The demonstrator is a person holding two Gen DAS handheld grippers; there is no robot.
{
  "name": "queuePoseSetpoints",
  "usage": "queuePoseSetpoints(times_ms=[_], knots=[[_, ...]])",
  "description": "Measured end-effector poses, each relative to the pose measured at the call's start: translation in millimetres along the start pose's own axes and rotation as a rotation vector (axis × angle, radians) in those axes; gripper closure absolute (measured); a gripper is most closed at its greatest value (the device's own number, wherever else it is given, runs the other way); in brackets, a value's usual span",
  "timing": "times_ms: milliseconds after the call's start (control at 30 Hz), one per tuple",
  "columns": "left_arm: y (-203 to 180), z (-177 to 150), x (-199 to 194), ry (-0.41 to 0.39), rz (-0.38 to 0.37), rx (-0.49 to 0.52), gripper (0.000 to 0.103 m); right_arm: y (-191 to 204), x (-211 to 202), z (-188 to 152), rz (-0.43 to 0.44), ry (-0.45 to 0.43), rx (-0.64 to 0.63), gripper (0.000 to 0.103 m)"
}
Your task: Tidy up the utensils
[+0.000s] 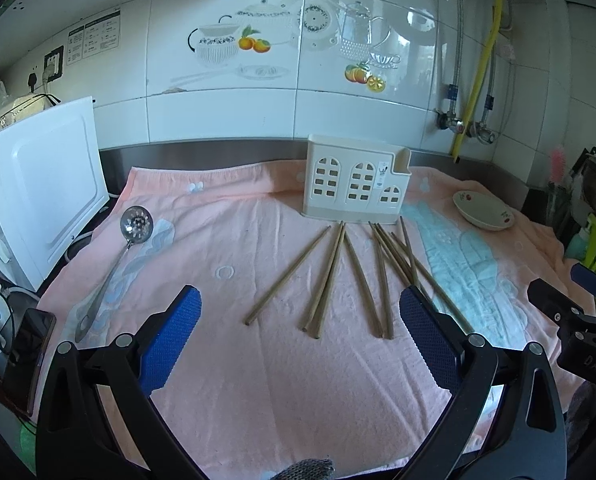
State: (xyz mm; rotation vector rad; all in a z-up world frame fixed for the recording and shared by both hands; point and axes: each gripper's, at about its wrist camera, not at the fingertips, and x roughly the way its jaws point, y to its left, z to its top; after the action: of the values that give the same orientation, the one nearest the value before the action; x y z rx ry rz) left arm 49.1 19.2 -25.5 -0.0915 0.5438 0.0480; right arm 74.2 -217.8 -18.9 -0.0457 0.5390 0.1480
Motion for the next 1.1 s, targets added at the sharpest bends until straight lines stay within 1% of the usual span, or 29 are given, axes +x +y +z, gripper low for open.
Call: queuePoseSetpoints(times_ms=[667, 933, 1100], knots=[[10, 2, 48, 0.109, 0.022, 0.001, 0.005, 3, 48, -2, 0.004, 0.095, -0.022, 0.006], [13, 2, 63, 0.132, 0.03, 0.006, 0.005, 3, 69, -2, 0.015, 0.122, -0.029, 0.006], [15, 1, 74, 0.155, 0.023, 0.003, 0.005, 5, 83, -2, 0.025, 0.141, -0.03, 0.006]])
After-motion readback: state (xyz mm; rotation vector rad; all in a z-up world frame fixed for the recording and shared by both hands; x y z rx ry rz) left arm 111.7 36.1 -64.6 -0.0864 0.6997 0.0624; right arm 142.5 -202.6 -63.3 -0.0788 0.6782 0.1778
